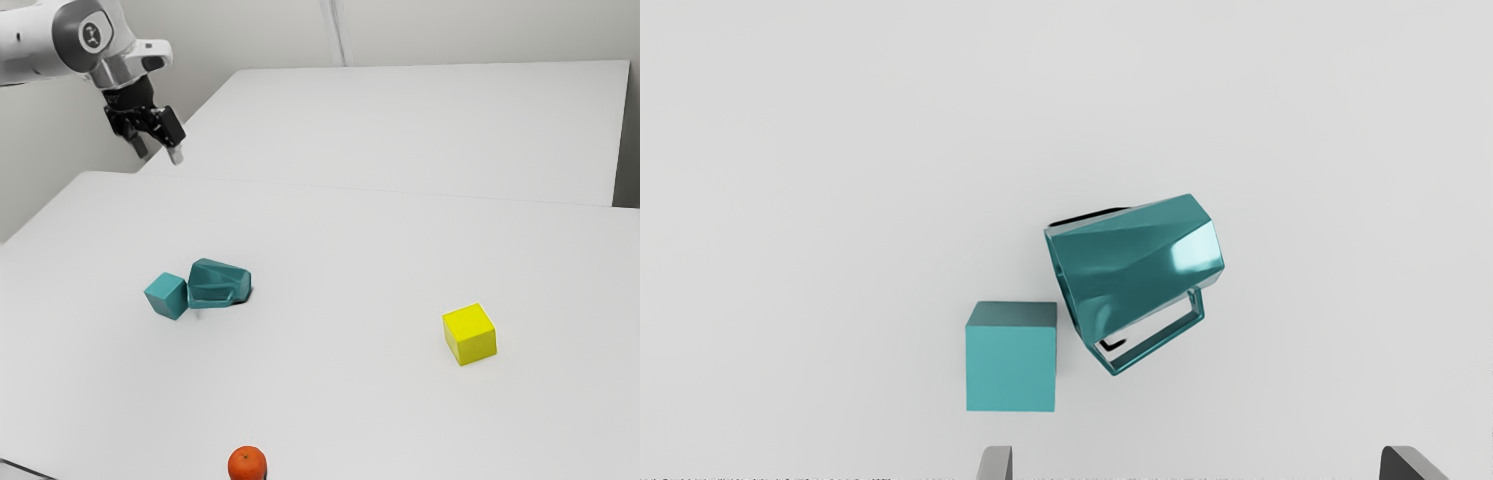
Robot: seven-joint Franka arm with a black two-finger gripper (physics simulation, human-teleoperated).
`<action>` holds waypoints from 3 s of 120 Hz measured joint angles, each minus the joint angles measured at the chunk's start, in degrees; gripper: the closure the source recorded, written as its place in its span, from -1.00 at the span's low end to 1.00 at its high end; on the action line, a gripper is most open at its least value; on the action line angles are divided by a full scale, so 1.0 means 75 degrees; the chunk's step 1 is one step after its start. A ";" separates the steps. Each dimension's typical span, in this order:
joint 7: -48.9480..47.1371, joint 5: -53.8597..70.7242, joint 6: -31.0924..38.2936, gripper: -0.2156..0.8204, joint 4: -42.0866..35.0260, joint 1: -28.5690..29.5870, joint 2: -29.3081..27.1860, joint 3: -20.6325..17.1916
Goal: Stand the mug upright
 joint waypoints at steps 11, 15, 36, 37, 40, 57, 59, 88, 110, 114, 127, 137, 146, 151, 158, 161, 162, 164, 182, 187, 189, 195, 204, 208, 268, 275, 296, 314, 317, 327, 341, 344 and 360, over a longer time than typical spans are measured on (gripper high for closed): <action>-0.0049 -0.0012 -0.0026 -0.58 0.0001 -0.0001 0.0002 0.0000; -0.0060 -0.0014 -0.0033 -0.58 -0.0005 0.0000 0.0003 0.0000; -0.0120 -0.0028 -0.0075 -0.58 -0.0127 0.0050 -0.0035 -0.0001; -0.0124 -0.0031 -0.0076 -0.58 -0.0143 0.0058 -0.0038 -0.0001; -0.0136 -0.0047 -0.0077 -0.58 -0.0181 0.0082 -0.0045 -0.0001; -0.0180 -0.0641 -0.0109 -0.58 -0.0392 0.0241 -0.0077 0.0188; -0.0170 -0.0789 -0.0114 -0.58 -0.0425 0.0284 -0.0086 0.0250; 0.0560 -0.3417 -0.0155 -0.58 -0.1070 0.0920 0.0092 0.1056; 0.1442 -0.4874 -0.0167 -0.58 -0.1298 0.1315 0.0764 0.1097; 0.1601 -0.5053 -0.0170 -0.58 -0.1308 0.1371 0.0905 0.1098; 0.2018 -0.5377 -0.0172 -0.58 -0.1553 0.1522 0.1135 0.1110; 0.2246 -0.5457 -0.0174 -0.58 -0.1625 0.1569 0.1325 0.1112; 0.2430 -0.5542 -0.0187 -0.58 -0.1636 0.1596 0.1535 0.1112; 0.2525 -0.5595 -0.0194 -0.58 -0.1633 0.1659 0.1655 0.1110; 0.2649 -0.5650 -0.0200 -0.58 -0.1607 0.1756 0.1791 0.1112; 0.2698 -0.5669 -0.0201 -0.58 -0.1597 0.1777 0.1855 0.1111; 0.2714 -0.5674 -0.0201 -0.58 -0.1595 0.1781 0.1883 0.1111; 0.2745 -0.5685 -0.0202 -0.58 -0.1591 0.1788 0.1932 0.1111; 0.3029 -0.5778 -0.0171 -0.58 -0.1455 0.1854 0.2208 0.1113; 0.3112 -0.5797 -0.0161 -0.58 -0.1350 0.1875 0.2312 0.1112; 0.3143 -0.5807 -0.0158 -0.58 -0.1324 0.1892 0.2344 0.1112; 0.3232 -0.5846 -0.0149 -0.58 -0.1281 0.1925 0.2460 0.1111; 0.3364 -0.5937 -0.0138 -0.58 -0.1247 0.1947 0.2570 0.1112; 0.3419 -0.5971 -0.0135 -0.58 -0.1227 0.1956 0.2592 0.1112; 0.3948 -0.7235 -0.0115 -0.58 -0.1121 0.1904 0.3247 0.1010; 0.3985 -0.7244 -0.0115 -0.58 -0.1143 0.1901 0.3258 0.1011; 0.4062 -0.7113 -0.0123 -0.58 -0.1202 0.1897 0.3262 0.1018; 0.4104 -0.7034 -0.0134 -0.58 -0.1308 0.1792 0.3271 0.1002; 0.4107 -0.7004 -0.0136 -0.58 -0.1313 0.1775 0.3272 0.0995; 0.4118 -0.6937 -0.0150 -0.58 -0.1349 0.1744 0.3273 0.0986; 0.4109 -0.6882 -0.0170 -0.16 -0.1420 0.1737 0.3274 0.0984; 0.4107 -0.6875 -0.0172 -0.02 -0.1423 0.1732 0.3274 0.0984; 0.4108 -0.6856 -0.0178 0.50 -0.1418 0.1732 0.3264 0.0955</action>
